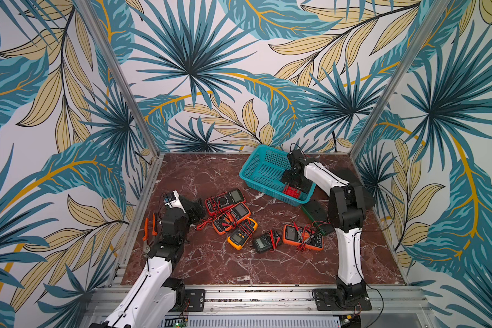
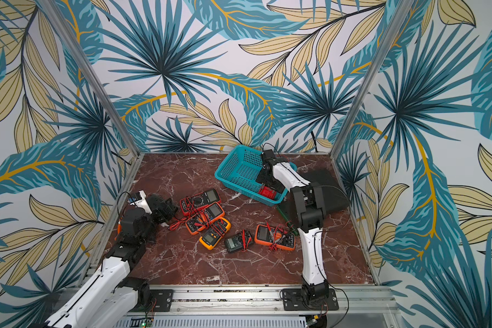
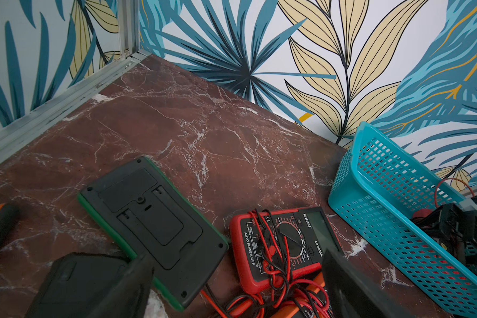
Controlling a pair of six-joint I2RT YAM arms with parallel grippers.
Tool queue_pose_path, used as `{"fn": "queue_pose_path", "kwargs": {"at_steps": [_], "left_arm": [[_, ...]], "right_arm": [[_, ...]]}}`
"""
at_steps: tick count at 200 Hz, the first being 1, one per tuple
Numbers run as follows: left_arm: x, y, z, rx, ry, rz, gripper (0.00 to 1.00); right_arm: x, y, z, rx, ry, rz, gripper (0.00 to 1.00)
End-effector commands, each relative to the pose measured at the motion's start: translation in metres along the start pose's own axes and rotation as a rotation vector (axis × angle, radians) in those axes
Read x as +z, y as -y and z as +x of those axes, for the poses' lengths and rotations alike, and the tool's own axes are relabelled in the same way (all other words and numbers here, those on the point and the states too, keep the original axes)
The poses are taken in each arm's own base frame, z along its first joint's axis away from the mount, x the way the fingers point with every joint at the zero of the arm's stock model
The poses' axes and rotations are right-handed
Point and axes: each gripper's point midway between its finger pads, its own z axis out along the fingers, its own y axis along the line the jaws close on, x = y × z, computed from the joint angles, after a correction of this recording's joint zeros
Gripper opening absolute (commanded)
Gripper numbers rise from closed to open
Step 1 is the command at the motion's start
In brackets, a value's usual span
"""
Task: Put the multimeter into the basket
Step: Place the multimeter in the basket.
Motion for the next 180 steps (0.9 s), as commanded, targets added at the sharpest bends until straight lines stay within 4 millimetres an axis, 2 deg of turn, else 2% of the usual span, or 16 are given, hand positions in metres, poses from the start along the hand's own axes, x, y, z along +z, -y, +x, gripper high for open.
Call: {"fn": "queue_pose_path", "kwargs": {"at_steps": [1,47,61,71,93,124,138,167,180], "left_arm": [[0.001,-0.002,0.002,0.011,-0.002,-0.011,1.0],[0.002,0.0,0.0,0.008,-0.001,-0.006,1.0],[0.003,0.001,-0.001,0.006,-0.003,-0.005,1.0],[0.004,0.001,-0.001,0.008,-0.005,-0.005,1.0],[0.006,0.002,-0.001,0.008,-0.009,-0.003,1.0],[0.007,0.002,0.002,0.005,-0.018,0.0,1.0],[0.008,0.001,0.003,0.007,-0.023,-0.001,1.0],[0.008,0.0,0.005,0.005,-0.024,-0.006,1.0],[0.008,0.001,0.004,0.004,-0.024,-0.005,1.0]], "right_arm": [[-0.042,0.009,-0.018,-0.006,0.092,0.007,1.0],[-0.084,0.01,-0.038,-0.054,0.197,0.005,1.0],[-0.094,0.002,-0.044,-0.103,0.229,-0.018,0.99],[-0.098,-0.008,-0.048,-0.141,0.247,-0.051,0.93],[-0.096,-0.02,-0.058,-0.212,0.28,-0.08,0.71],[-0.079,-0.03,-0.073,-0.28,0.307,-0.046,0.7],[-0.071,-0.04,-0.078,-0.321,0.312,-0.06,0.7],[-0.05,-0.065,-0.083,-0.388,0.297,-0.121,0.58],[-0.039,-0.066,-0.086,-0.386,0.29,-0.116,0.55]]}}
